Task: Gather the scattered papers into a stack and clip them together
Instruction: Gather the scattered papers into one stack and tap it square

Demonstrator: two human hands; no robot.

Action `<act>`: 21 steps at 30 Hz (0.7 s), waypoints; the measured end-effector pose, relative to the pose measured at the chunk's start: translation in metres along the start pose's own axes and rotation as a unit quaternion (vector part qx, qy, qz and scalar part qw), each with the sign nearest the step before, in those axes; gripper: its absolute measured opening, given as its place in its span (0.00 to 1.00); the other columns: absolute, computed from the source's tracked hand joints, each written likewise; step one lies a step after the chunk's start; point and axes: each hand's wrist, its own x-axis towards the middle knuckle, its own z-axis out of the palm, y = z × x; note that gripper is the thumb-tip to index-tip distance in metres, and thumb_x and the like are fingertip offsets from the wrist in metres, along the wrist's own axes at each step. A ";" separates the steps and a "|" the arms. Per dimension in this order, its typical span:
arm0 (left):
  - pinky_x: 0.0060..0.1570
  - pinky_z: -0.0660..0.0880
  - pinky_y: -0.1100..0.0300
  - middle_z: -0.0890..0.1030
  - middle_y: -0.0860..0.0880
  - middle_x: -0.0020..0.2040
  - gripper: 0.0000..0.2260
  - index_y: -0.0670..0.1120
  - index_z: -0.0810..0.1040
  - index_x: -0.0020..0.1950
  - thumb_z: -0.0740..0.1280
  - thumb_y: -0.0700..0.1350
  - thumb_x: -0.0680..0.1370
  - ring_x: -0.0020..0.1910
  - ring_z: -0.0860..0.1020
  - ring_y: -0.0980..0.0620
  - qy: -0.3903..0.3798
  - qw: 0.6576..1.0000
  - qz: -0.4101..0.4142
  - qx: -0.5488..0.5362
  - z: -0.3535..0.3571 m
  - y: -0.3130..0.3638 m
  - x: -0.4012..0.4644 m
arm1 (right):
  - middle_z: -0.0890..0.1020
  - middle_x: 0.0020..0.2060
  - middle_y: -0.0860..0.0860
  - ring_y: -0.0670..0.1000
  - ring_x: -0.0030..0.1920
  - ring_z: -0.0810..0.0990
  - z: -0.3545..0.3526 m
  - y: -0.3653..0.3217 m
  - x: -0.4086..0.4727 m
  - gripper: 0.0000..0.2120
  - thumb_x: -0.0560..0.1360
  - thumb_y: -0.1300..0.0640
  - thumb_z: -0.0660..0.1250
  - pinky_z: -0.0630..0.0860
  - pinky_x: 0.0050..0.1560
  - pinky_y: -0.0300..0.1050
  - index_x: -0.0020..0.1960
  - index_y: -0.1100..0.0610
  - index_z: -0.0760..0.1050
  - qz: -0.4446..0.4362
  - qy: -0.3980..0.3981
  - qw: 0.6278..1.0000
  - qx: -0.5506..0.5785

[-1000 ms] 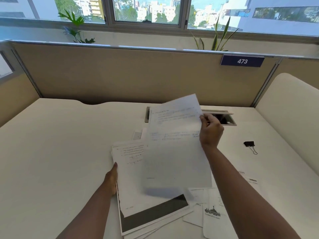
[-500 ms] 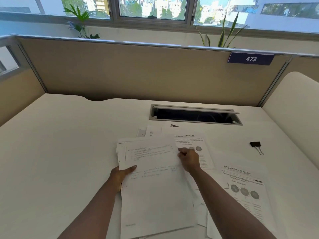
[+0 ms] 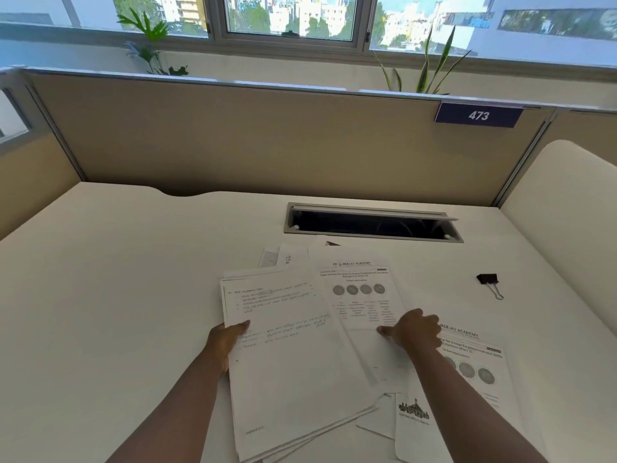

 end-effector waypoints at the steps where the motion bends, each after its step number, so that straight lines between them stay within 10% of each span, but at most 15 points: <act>1: 0.64 0.70 0.40 0.75 0.34 0.65 0.20 0.34 0.72 0.65 0.68 0.36 0.74 0.60 0.76 0.38 0.001 1.000 0.002 -0.002 0.000 0.000 0.001 | 0.63 0.67 0.63 0.62 0.67 0.67 0.000 0.000 0.000 0.44 0.63 0.45 0.76 0.66 0.66 0.56 0.68 0.65 0.58 -0.003 0.001 1.000 0.008; 15: 0.55 0.72 0.49 0.74 0.33 0.65 0.18 0.33 0.72 0.65 0.66 0.35 0.75 0.42 0.76 0.44 -0.005 1.000 0.003 0.003 0.002 0.000 0.001 | 0.81 0.50 0.65 0.65 0.50 0.79 -0.031 0.002 -0.021 0.12 0.78 0.58 0.59 0.72 0.46 0.50 0.56 0.61 0.77 -0.126 0.209 0.950 0.195; 21: 0.56 0.72 0.47 0.75 0.34 0.63 0.19 0.33 0.71 0.65 0.66 0.36 0.76 0.47 0.76 0.42 0.008 1.000 -0.002 0.006 0.003 0.001 -0.001 | 0.85 0.43 0.64 0.64 0.41 0.82 -0.072 -0.018 -0.035 0.12 0.78 0.59 0.61 0.77 0.41 0.50 0.54 0.63 0.80 -0.278 0.388 0.849 0.225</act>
